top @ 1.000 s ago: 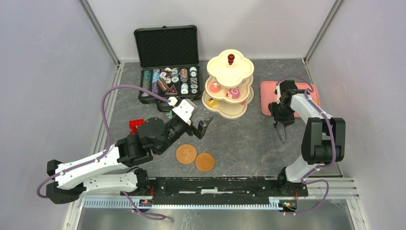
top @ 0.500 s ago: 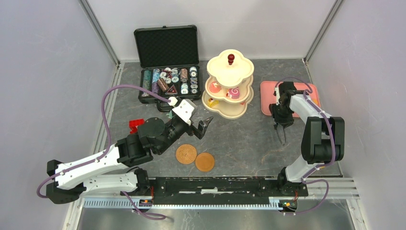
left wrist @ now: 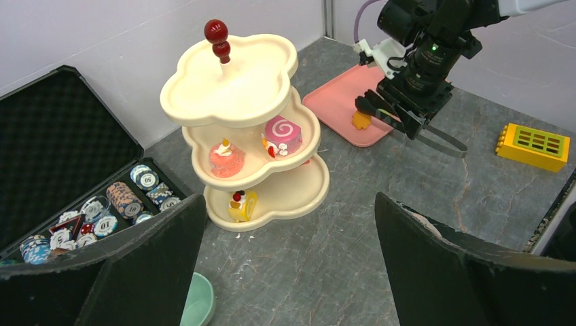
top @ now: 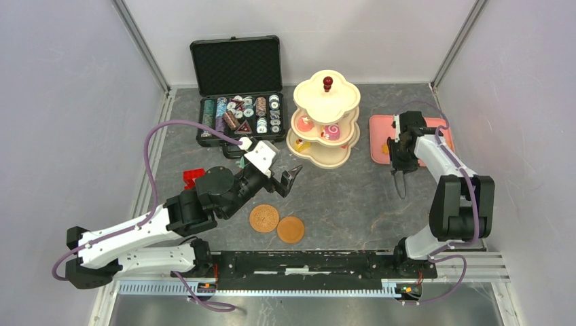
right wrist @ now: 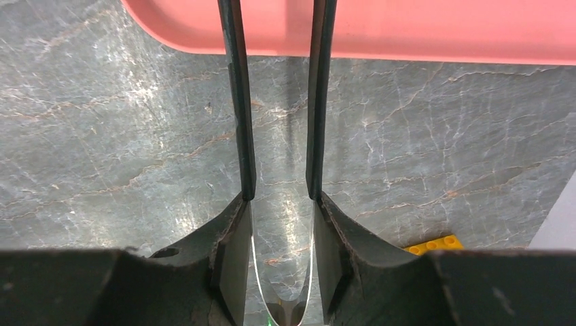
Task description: Serve the afternoon tea
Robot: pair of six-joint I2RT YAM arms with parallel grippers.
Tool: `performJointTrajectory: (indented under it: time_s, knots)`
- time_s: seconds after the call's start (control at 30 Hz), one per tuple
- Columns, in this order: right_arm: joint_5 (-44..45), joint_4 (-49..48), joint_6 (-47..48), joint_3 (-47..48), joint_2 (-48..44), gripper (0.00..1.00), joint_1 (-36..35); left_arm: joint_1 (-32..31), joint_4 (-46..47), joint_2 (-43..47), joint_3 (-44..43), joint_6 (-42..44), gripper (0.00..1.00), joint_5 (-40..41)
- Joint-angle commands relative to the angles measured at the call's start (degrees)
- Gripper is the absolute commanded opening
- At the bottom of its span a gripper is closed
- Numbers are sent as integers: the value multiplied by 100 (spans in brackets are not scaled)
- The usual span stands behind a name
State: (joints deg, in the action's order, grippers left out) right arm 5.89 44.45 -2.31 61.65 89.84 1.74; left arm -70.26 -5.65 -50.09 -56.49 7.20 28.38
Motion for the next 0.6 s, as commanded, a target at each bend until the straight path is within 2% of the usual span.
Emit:
performJointTrajectory:
  time_s: [0.0,0.2,0.4,0.57]
  knots:
    - [-89,-226,-86,224,-372,12,62,-36,240,60,-11,-113,100,79]
    - [-174,-236,-19,153,-547,12,134,-38,251,84,-11,-92,100,144]
    - [-351,-138,180,154,-333,32,139,-33,253,131,-10,-119,100,133]
    - [-229,-171,354,199,-152,44,134,-33,249,131,-2,-126,100,106]
